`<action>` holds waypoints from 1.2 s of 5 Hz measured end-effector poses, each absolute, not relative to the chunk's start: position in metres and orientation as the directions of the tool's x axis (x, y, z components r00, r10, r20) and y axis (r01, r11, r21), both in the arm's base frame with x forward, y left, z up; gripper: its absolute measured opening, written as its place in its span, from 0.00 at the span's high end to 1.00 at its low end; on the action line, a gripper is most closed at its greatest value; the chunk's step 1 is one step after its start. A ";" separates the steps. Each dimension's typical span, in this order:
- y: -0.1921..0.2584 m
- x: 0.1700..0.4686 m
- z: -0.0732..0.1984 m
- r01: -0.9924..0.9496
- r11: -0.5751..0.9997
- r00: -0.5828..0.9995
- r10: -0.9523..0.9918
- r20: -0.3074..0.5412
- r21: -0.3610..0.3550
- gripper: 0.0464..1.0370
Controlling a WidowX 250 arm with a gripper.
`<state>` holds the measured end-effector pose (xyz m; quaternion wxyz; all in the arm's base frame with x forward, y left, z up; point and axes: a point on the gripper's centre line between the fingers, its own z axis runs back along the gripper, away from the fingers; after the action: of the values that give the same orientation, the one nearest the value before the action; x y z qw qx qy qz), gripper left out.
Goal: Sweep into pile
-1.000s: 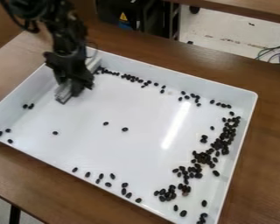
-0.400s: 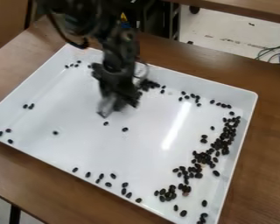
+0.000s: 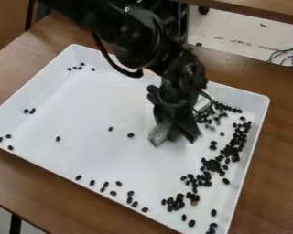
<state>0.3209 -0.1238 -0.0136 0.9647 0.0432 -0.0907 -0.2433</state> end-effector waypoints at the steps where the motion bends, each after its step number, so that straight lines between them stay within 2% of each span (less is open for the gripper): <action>1: -0.133 0.298 -0.009 0.430 0.895 0.886 -0.443 0.138 0.118 0.69; 3: -0.103 0.287 0.001 0.318 0.946 0.935 -0.325 0.139 0.069 0.69; 5: -0.040 0.297 0.033 -0.008 1.000 0.972 0.013 0.236 -0.022 0.69; 6: -0.019 0.301 0.034 -0.108 0.992 0.964 0.121 0.238 -0.069 0.69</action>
<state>0.3005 -0.0193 0.0340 0.9905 -0.0275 -0.1219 0.0578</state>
